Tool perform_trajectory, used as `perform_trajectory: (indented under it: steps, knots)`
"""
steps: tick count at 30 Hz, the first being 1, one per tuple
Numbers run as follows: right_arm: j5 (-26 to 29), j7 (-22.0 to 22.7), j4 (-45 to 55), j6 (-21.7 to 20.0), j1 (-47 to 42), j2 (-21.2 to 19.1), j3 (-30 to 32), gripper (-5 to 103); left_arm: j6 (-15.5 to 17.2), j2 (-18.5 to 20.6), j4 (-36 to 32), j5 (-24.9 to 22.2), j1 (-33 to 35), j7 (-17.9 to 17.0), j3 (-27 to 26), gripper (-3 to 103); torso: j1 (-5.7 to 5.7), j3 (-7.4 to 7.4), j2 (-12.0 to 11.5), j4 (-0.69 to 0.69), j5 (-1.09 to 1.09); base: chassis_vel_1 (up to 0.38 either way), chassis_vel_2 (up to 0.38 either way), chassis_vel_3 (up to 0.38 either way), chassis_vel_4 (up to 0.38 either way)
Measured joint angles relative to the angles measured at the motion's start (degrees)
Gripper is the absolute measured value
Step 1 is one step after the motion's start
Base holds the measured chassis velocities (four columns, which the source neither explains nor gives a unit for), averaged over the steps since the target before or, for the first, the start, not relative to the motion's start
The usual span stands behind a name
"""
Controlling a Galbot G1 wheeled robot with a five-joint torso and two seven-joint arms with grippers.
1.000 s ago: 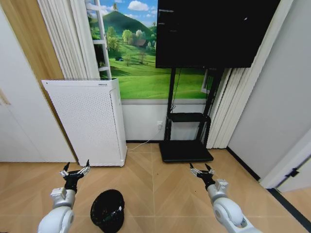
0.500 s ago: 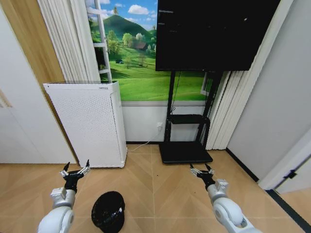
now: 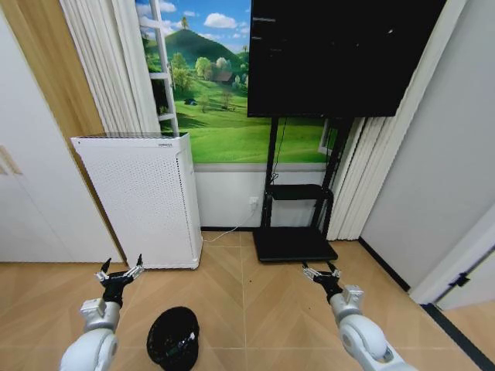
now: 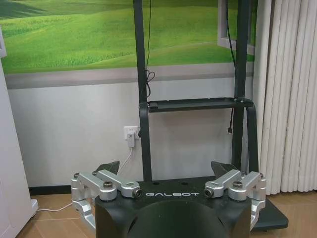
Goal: Pick up the trash bin and place the garbage on the floor into it.
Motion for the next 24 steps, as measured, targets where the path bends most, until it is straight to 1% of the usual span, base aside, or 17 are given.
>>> perform_trajectory:
  steps: [7,8,11,21,24]
  knots:
    - [0.0,0.0,0.0,0.0,0.0,0.0,0.0,100,0.0,0.0,0.0,0.0,0.0,0.0,0.0,100,0.76,1.16,1.92,0.0,0.0,0.0,0.0,0.0,0.0]
    - [0.0,0.0,0.0,0.0,0.0,0.0,0.0,100,0.0,0.0,0.0,0.0,0.0,0.0,0.0,100,0.76,1.16,1.92,0.0,0.0,0.0,0.0,0.0,0.0]
    - [0.0,0.0,0.0,0.0,0.0,0.0,0.0,100,0.0,0.0,0.0,0.0,0.0,0.0,0.0,100,1.2,1.69,2.9,0.0,0.0,0.0,0.0,0.0,0.0]
    - [0.0,0.0,0.0,0.0,0.0,0.0,0.0,100,0.0,0.0,0.0,0.0,0.0,0.0,0.0,100,2.02,2.9,4.93,0.0,0.0,0.0,0.0,0.0,0.0]
    - [0.0,0.0,0.0,0.0,0.0,0.0,0.0,100,0.0,0.0,0.0,0.0,0.0,0.0,0.0,100,2.51,3.58,6.1,0.0,0.0,0.0,0.0,0.0,0.0]
